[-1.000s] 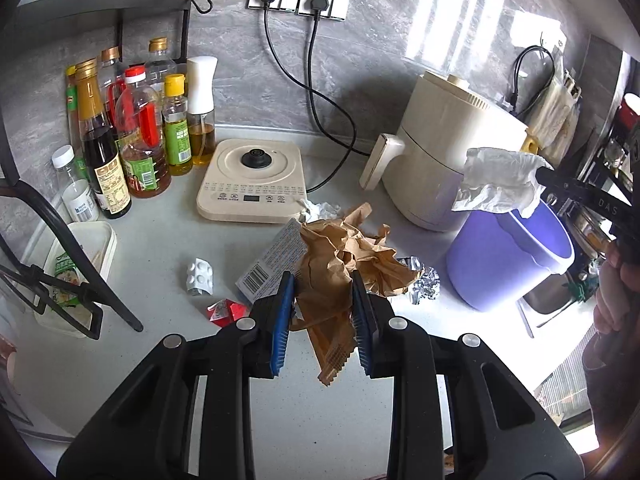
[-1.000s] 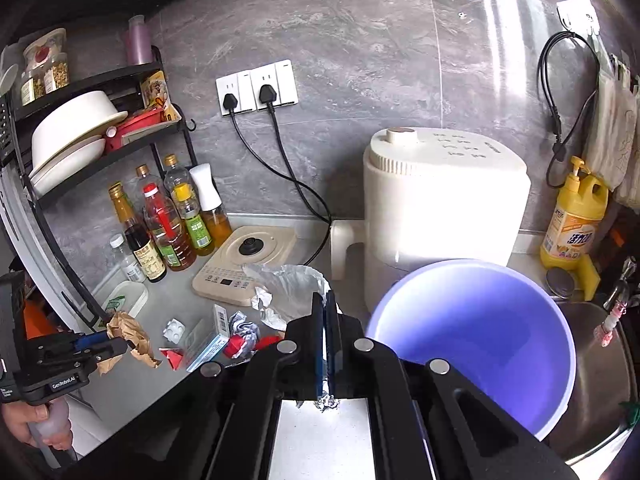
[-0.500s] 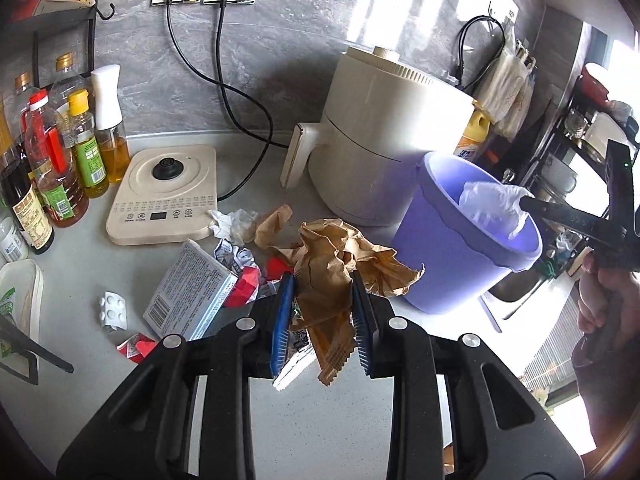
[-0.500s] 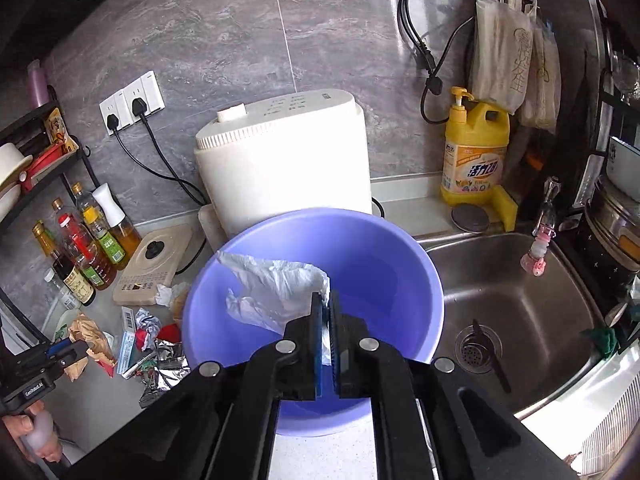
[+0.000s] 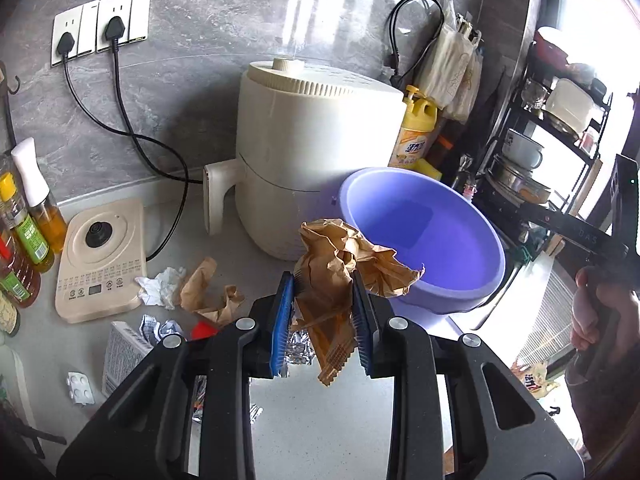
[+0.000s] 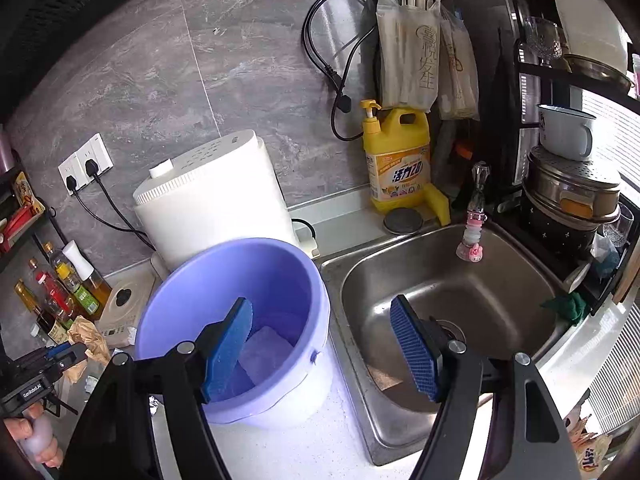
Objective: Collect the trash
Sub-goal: 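Carry the brown paper and white bag to the lavender bucket and release both, then grasp the red paper with the left tool while the right tool grasps foil wrappers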
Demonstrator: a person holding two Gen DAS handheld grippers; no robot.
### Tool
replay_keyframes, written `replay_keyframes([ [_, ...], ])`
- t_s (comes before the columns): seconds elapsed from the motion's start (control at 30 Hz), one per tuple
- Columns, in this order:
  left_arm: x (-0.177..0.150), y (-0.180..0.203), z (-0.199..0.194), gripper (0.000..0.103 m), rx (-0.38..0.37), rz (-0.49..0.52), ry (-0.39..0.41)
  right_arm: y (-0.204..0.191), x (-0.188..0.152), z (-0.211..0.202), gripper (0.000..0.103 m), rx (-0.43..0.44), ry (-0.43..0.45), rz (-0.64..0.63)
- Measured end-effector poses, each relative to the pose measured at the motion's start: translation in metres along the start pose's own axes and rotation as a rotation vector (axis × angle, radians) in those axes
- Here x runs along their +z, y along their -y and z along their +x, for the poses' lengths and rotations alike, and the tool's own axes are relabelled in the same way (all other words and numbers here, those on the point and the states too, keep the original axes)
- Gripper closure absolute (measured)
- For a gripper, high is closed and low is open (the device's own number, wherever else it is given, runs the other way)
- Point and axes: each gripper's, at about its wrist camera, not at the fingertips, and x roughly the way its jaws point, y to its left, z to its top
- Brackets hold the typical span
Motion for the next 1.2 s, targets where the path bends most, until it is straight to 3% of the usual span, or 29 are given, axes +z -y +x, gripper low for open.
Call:
replay_keyframes([
  [0.23,0.037,0.042,0.026,0.073,-0.086,0.091,0.025,0.03,-0.01,-0.024,0.031,-0.07,0.022,0.059],
  [0.27,0.04,0.047,0.027,0.059,-0.101,0.095,0.033,0.032,-0.012,-0.026,0.03,-0.075,0.024,0.065],
  [0.3,0.043,0.05,0.027,0.028,-0.111,0.095,0.043,0.034,-0.013,-0.029,0.029,-0.081,0.026,0.069],
  [0.37,0.043,0.052,0.021,0.011,-0.121,0.087,0.102,0.035,-0.015,-0.032,0.027,-0.089,0.029,0.073],
  [0.53,0.038,0.039,0.018,0.01,-0.105,0.057,0.069,0.023,-0.019,-0.035,0.019,-0.074,0.036,0.055],
  [0.67,0.029,0.017,0.0,0.008,-0.034,0.026,0.081,-0.001,-0.017,-0.034,0.008,-0.031,0.049,0.016],
  [0.93,-0.003,-0.037,-0.055,0.006,0.129,-0.075,0.109,-0.061,-0.017,-0.027,0.008,0.107,0.038,-0.093],
  [1.2,-0.053,-0.079,-0.09,0.006,0.244,-0.204,0.1,-0.109,-0.03,-0.018,0.008,0.23,-0.006,-0.183],
])
